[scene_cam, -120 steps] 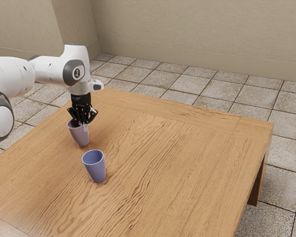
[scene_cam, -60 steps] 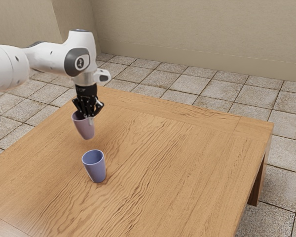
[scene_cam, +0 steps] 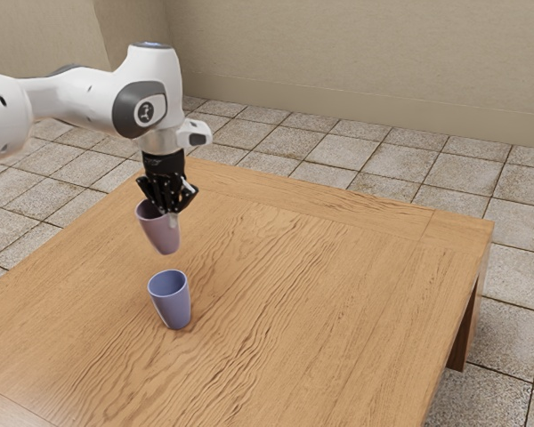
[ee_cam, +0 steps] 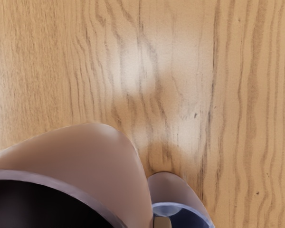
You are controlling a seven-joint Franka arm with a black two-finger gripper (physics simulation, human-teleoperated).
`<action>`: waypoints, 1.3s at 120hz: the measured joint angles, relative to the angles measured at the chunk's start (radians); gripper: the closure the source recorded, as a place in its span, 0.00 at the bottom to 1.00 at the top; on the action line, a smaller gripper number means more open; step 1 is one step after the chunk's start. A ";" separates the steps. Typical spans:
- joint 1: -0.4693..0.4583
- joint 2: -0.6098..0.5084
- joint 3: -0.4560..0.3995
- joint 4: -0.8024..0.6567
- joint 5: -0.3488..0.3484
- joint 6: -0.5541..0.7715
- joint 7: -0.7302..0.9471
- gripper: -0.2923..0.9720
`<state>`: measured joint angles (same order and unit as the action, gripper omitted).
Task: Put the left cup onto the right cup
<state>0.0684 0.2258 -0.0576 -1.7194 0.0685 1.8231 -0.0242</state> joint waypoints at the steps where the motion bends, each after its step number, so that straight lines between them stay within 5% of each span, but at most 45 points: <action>1: -0.001 -0.003 0.000 -0.004 0.000 0.001 -0.001 0.85; 54: -0.013 -0.117 -0.023 -0.149 0.000 0.028 -0.067 0.85; 156: -0.012 -0.154 -0.061 -0.219 0.000 0.030 -0.154 0.85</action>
<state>0.0569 0.0720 -0.1186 -1.9385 0.0682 1.8528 -0.1779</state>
